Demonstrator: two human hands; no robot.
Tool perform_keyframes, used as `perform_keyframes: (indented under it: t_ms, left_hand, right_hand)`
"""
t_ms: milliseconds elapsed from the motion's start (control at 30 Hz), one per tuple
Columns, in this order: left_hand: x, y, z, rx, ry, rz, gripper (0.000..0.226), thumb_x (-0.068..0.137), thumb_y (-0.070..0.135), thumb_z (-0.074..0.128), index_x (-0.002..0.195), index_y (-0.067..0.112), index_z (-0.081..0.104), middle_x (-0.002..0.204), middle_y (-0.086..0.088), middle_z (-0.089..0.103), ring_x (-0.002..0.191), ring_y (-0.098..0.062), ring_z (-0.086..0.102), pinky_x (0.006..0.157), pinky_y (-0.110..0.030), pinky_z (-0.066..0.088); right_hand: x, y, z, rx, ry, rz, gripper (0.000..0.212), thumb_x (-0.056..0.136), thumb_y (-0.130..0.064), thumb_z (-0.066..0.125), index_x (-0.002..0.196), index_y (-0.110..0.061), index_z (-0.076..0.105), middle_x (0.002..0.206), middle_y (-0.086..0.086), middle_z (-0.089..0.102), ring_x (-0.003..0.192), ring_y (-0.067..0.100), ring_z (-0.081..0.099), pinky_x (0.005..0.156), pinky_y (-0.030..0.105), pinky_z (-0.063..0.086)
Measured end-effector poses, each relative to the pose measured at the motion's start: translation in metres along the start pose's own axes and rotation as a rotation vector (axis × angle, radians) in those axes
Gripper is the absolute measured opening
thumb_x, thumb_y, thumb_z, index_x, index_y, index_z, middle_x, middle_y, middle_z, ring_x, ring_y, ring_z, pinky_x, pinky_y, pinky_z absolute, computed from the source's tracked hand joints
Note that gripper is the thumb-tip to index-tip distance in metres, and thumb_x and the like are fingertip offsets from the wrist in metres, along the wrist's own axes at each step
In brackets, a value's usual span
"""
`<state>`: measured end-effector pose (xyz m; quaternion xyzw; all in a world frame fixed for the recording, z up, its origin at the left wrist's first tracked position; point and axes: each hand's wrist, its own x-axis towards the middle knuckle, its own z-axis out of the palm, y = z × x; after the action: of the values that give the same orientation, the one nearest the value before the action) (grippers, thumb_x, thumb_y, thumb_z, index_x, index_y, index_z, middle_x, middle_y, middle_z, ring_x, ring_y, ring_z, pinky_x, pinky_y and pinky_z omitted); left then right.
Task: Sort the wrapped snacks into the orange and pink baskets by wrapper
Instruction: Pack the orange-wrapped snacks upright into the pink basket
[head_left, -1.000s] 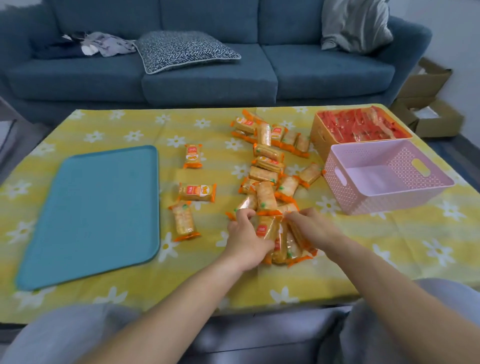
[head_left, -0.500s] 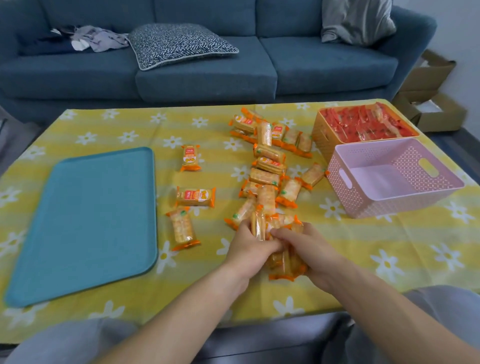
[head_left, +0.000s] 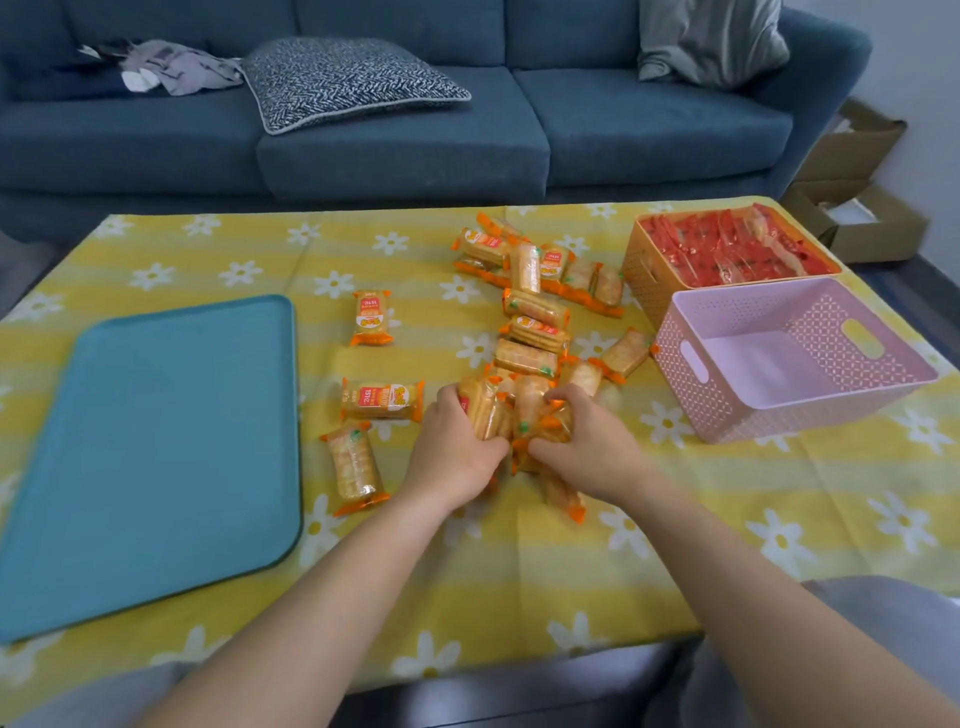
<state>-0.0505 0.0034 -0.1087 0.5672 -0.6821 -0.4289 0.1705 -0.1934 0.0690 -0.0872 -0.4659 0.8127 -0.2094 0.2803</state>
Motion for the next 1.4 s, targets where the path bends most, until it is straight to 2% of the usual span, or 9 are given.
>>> perform_keyframes:
  t_ms: [233, 433, 600, 733, 900, 1100, 1200, 1300, 1400]
  left_hand:
    - [-0.009, -0.002, -0.002, -0.47, -0.01, -0.283, 0.043, 0.079, 0.027, 0.075, 0.116, 0.017, 0.055, 0.099, -0.003, 0.069, 0.085, -0.015, 0.063, 0.062, -0.028, 0.044]
    - [-0.01, -0.003, -0.007, -0.683, -0.017, -0.349, 0.068, 0.043, 0.037, 0.079, 0.108, 0.02, 0.068, 0.099, -0.008, 0.075, 0.092, -0.026, 0.07, 0.084, -0.042, 0.056]
    - [-0.017, 0.001, -0.017, -0.765, -0.047, -0.31, 0.04, 0.076, 0.013, 0.076, 0.113, 0.021, 0.065, 0.096, -0.01, 0.074, 0.083, -0.026, 0.069, 0.068, -0.039, 0.055]
    - [-0.022, 0.037, -0.021, -0.812, -0.028, -0.194, 0.034, 0.083, 0.008, 0.071, 0.112, 0.021, 0.061, 0.089, -0.006, 0.071, 0.066, -0.013, 0.069, 0.052, -0.031, 0.053]
    - [-0.008, 0.127, 0.012, -0.82, -0.034, -0.013, 0.054, 0.062, 0.023, 0.076, 0.114, 0.024, 0.061, 0.095, -0.004, 0.074, 0.077, -0.018, 0.072, 0.062, -0.036, 0.057]
    - [0.024, 0.227, 0.102, -0.749, -0.114, 0.143, 0.044, 0.073, 0.021, 0.078, 0.112, 0.023, 0.059, 0.103, -0.005, 0.07, 0.092, -0.022, 0.07, 0.088, -0.048, 0.059]
    - [0.042, 0.243, 0.132, -0.683, -0.167, 0.14, 0.067, 0.062, 0.038, 0.08, 0.122, 0.022, 0.054, 0.112, -0.005, 0.068, 0.1, -0.023, 0.069, 0.093, -0.048, 0.057]
    - [0.063, 0.238, 0.155, -0.618, -0.288, 0.024, 0.106, 0.054, 0.075, 0.071, 0.14, 0.016, 0.049, 0.136, -0.019, 0.059, 0.121, -0.034, 0.061, 0.101, -0.051, 0.05]
    - [0.049, 0.236, 0.156, -0.403, -0.291, 0.202, 0.092, 0.078, 0.076, 0.041, 0.154, 0.024, 0.038, 0.157, -0.004, 0.041, 0.144, -0.023, 0.04, 0.111, -0.036, 0.037]
  right_hand:
    - [-0.01, -0.004, 0.024, 0.363, -0.021, 0.142, 0.069, 0.081, -0.033, 0.068, 0.142, -0.031, 0.036, 0.126, -0.001, 0.051, 0.107, 0.02, 0.057, 0.089, 0.035, 0.05]
    - [-0.018, -0.009, 0.026, 0.706, -0.292, 0.261, 0.063, 0.083, -0.023, 0.07, 0.137, -0.043, 0.045, 0.088, 0.009, 0.071, 0.061, 0.02, 0.065, 0.052, 0.032, 0.049]
    - [-0.013, -0.012, 0.019, 0.752, -0.305, 0.167, 0.061, 0.081, -0.019, 0.072, 0.132, -0.047, 0.053, 0.089, 0.01, 0.067, 0.059, 0.02, 0.063, 0.05, 0.032, 0.048]
    - [-0.009, -0.015, -0.018, 0.683, -0.21, -0.007, 0.06, 0.083, -0.019, 0.072, 0.13, -0.05, 0.054, 0.098, -0.003, 0.071, 0.077, 0.012, 0.068, 0.063, 0.029, 0.053]
    - [0.005, 0.005, -0.098, 0.62, 0.021, -0.159, 0.06, 0.087, -0.012, 0.067, 0.137, -0.042, 0.052, 0.107, -0.012, 0.071, 0.094, 0.009, 0.07, 0.085, 0.027, 0.056]
    - [0.019, 0.069, -0.18, 0.74, 0.308, -0.071, 0.052, 0.097, -0.012, 0.055, 0.138, -0.043, 0.047, 0.097, -0.01, 0.063, 0.071, 0.003, 0.064, 0.048, 0.014, 0.045]
    - [0.031, 0.093, -0.189, 0.809, 0.344, 0.032, 0.048, 0.096, -0.016, 0.053, 0.14, -0.038, 0.049, 0.1, -0.018, 0.062, 0.083, 0.01, 0.063, 0.069, 0.035, 0.055]
    - [0.039, 0.109, -0.192, 0.685, 0.363, 0.212, 0.054, 0.087, -0.042, 0.056, 0.139, -0.03, 0.052, 0.12, 0.003, 0.066, 0.111, 0.027, 0.064, 0.093, 0.051, 0.052]
    - [0.043, 0.126, -0.199, 0.376, 0.546, 0.37, 0.072, 0.08, -0.051, 0.048, 0.147, -0.026, 0.046, 0.148, 0.011, 0.049, 0.138, 0.037, 0.041, 0.112, 0.054, 0.035]
